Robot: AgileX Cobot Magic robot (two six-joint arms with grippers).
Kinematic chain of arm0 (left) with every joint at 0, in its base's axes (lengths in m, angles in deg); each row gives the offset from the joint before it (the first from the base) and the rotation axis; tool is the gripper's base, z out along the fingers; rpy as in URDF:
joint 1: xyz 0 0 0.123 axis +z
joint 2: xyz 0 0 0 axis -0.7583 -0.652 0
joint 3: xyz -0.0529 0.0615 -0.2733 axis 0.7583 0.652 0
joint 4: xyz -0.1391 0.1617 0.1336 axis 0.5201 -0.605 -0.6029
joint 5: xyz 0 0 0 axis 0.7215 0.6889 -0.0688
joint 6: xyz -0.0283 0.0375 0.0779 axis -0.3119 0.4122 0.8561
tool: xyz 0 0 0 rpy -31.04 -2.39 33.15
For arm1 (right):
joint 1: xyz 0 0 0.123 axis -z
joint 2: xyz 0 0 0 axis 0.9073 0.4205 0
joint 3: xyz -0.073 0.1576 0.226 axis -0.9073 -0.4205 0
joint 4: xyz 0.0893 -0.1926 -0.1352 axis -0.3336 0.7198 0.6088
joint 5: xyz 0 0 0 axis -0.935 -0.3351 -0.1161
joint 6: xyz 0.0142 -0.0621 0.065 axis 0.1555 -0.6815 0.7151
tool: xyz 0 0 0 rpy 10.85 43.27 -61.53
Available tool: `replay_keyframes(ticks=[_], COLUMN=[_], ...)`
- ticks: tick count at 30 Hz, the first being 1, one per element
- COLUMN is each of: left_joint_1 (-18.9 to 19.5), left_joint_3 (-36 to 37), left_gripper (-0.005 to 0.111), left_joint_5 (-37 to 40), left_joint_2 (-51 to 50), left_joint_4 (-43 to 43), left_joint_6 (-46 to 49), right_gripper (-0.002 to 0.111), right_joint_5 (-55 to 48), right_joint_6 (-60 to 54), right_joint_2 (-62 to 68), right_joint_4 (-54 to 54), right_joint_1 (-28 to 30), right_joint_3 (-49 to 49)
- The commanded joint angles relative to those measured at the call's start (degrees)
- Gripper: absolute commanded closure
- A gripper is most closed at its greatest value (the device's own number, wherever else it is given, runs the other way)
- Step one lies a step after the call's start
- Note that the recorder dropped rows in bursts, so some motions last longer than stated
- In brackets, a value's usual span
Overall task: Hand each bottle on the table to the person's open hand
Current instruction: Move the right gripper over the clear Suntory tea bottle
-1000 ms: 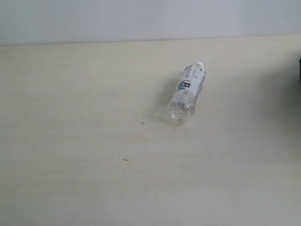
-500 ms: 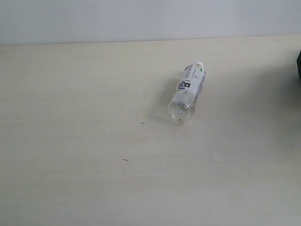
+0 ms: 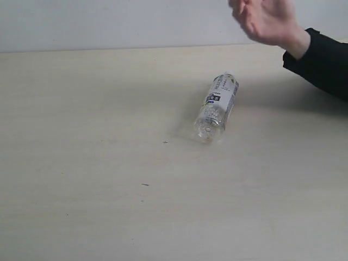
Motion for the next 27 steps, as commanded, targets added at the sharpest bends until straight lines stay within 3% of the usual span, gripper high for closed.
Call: replay_keyframes(ticks=[1,10,19,24,27], left_joint_1=[-0.1,-0.1,-0.1,-0.1,-0.1], left_joint_3=[0.2,0.2,0.2,0.2,0.2], left_gripper=[0.104,0.104,0.104,0.104,0.104], left_joint_5=[-0.4,-0.4,-0.4,-0.4,-0.4], left_joint_2=[0.3,0.3,0.3,0.3,0.3], left_joint_4=[-0.2,-0.2,-0.2,-0.2,-0.2], left_joint_6=[-0.2,-0.2,-0.2,-0.2,-0.2], right_gripper=[0.108,0.106,0.089,0.068,0.063], right_joint_5=[-0.4,-2.3,-9.2,-11.1,-11.1], right_joint_6=[1.0,-1.3,-9.6,-9.0,-9.2], right_joint_2=[2.3,26.8,59.2,71.9,76.8], right_joint_4=[-0.2,-7.1,-10.8,-5.4,-5.3], right_joint_1=[-0.1,-0.1,-0.1,-0.1,-0.1], right_joint_3=[-0.3,3.3,20.5,28.6,31.0])
